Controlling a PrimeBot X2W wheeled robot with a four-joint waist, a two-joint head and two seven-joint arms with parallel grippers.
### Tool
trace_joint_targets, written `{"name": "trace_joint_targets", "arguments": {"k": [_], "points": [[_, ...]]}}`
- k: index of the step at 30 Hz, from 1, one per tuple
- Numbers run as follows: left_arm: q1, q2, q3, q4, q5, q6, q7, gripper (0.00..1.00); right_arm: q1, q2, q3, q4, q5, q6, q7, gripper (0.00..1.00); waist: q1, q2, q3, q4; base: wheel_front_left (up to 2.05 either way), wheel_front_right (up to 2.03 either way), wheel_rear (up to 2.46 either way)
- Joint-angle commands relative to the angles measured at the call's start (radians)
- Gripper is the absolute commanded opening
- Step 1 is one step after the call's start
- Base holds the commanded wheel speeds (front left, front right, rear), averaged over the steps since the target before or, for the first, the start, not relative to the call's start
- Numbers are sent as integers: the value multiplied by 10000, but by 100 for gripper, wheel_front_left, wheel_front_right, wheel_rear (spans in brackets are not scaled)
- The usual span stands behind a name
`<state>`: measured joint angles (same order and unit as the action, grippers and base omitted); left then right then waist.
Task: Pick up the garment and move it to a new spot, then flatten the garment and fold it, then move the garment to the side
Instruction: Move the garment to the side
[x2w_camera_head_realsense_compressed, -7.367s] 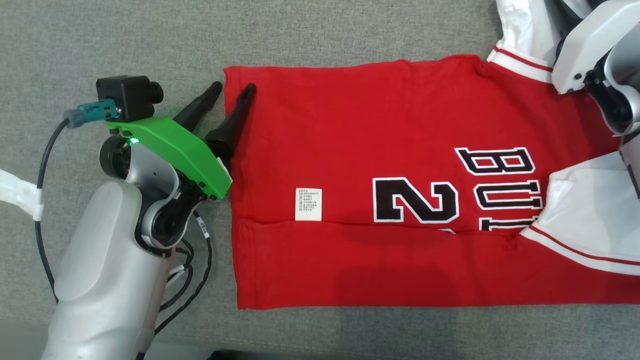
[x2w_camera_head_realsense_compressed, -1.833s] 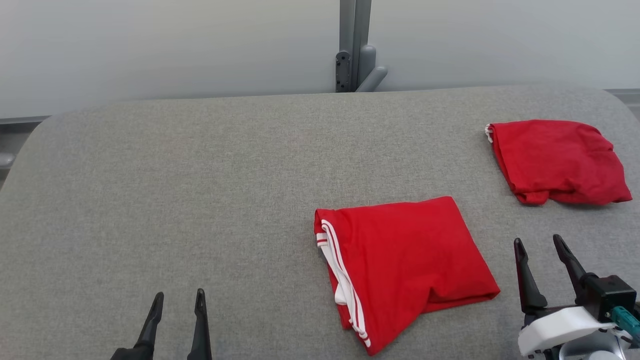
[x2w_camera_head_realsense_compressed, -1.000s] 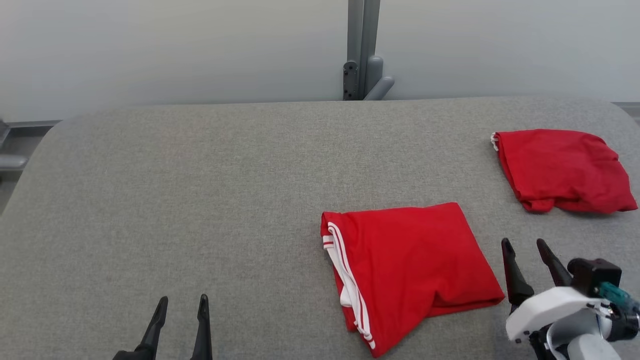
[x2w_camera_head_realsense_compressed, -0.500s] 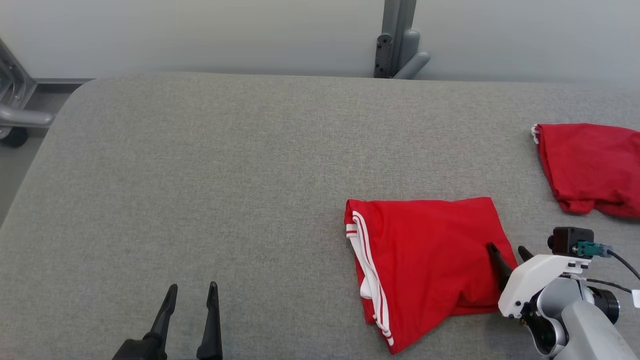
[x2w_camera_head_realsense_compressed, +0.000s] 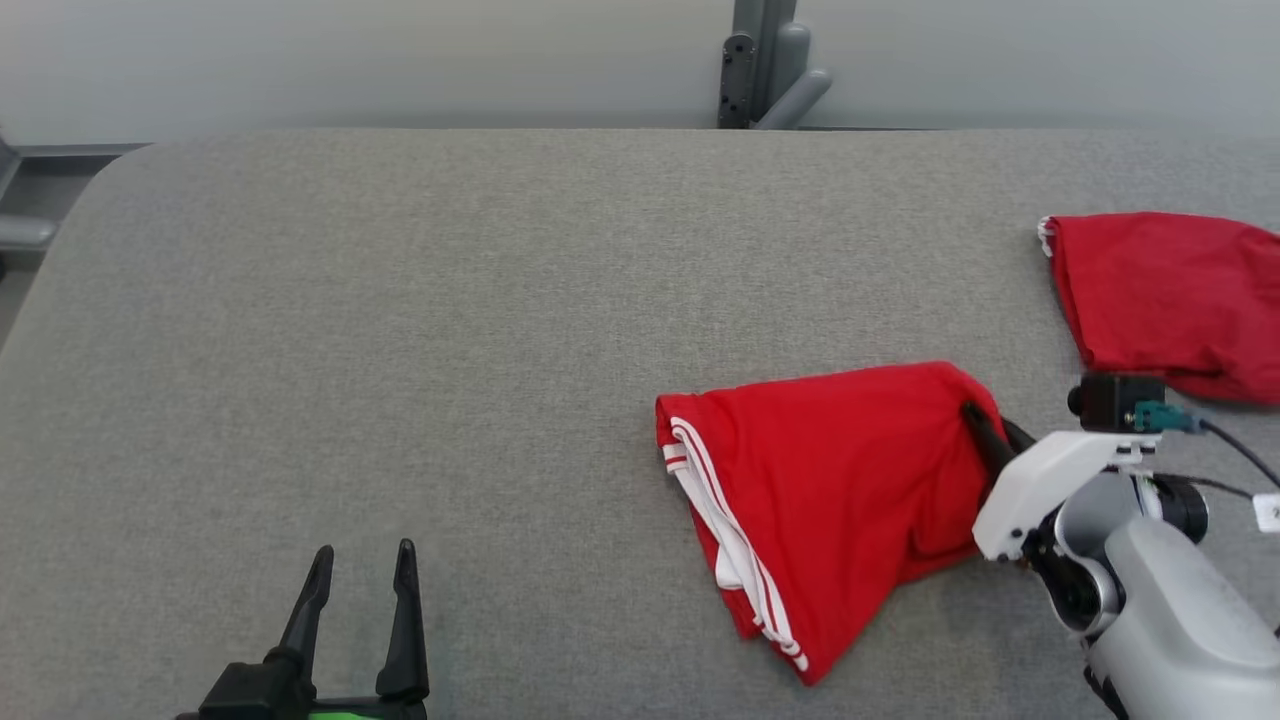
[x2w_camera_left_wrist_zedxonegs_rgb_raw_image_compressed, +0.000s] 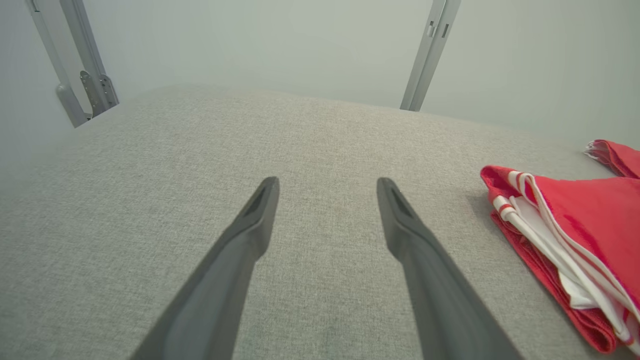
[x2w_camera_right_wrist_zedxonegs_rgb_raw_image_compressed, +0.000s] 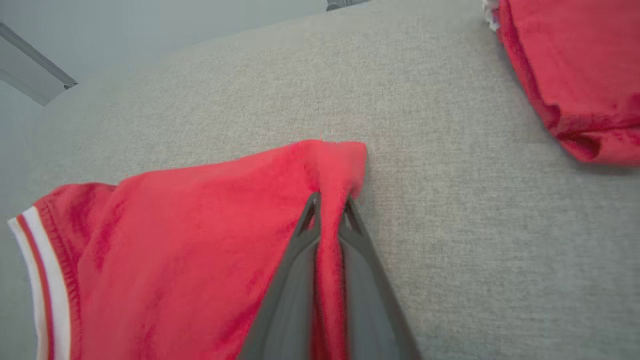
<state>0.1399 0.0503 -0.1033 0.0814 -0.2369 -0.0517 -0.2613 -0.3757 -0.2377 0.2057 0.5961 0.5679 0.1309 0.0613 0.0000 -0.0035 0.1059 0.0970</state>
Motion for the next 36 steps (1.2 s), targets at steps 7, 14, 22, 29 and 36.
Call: {"name": "trace_joint_targets", "arguments": {"k": [7, 14, 22, 29, 36], "points": [[-498, 11, 26, -147, 51, -38, -39, 100, -1602, -714, 859, -354, 251, -7, -162, 0, 0, 35, 557, -1725, 0, 0, 0], [-1070, 14, 68, -99, 324, -245, -39, 100, -2852, -1269, 1464, -510, 134, -5, -581, 0, 0, 35, 1325, -2379, 0, 0, 0], [-1575, 14, 26, 15, 188, -426, -39, 100, -4161, -1709, 1576, -193, 3, -7, -1159, 0, 0, 35, 1924, -2211, 0, 0, 0], [-1507, 14, 222, -18, 136, -457, -39, 100, -4769, -2109, 912, 139, 405, -7, -1298, 0, 0, 35, 2166, -1959, 0, 0, 0], [-1507, 13, 130, -19, 392, -572, -39, 100, -4952, -2465, -282, 825, 358, -7, -1766, 0, 0, 35, 2248, -1887, 0, 0, 0]]}}
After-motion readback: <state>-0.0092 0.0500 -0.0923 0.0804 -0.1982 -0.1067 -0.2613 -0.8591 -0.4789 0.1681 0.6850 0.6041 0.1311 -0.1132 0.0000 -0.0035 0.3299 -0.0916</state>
